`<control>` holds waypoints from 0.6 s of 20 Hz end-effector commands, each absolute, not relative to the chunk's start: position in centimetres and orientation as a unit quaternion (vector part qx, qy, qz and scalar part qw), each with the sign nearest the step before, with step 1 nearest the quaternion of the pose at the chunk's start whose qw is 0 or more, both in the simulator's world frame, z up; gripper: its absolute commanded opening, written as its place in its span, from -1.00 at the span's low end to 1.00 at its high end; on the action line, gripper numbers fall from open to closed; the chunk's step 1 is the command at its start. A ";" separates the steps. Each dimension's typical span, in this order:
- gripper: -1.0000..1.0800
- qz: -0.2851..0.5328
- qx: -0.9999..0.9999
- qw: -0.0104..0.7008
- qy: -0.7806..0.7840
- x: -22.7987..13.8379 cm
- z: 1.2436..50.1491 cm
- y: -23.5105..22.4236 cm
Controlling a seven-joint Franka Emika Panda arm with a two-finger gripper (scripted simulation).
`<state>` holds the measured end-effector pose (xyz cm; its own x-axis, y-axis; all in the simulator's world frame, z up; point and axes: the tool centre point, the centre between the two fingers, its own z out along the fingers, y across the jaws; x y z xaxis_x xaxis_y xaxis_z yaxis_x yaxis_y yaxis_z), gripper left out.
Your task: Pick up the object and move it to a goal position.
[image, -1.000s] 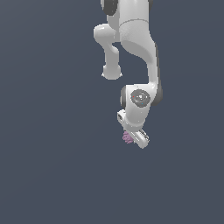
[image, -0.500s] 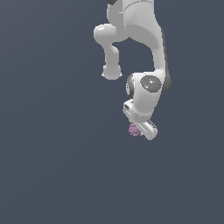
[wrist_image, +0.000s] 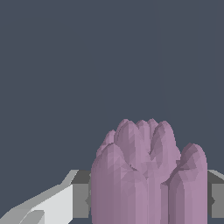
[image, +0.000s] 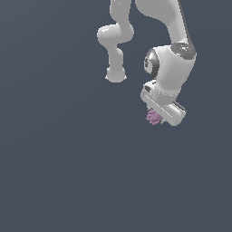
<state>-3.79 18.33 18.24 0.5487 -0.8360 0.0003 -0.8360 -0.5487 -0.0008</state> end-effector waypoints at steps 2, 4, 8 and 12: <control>-1.00 -0.001 -0.880 0.000 0.475 -5.0 21.2 20.1; -1.00 -0.001 -0.880 0.000 0.475 -5.5 22.6 21.0; -1.00 -0.001 -0.880 0.000 0.475 -6.3 24.9 22.4; -1.00 -0.001 -0.880 0.000 0.475 -6.7 26.1 23.2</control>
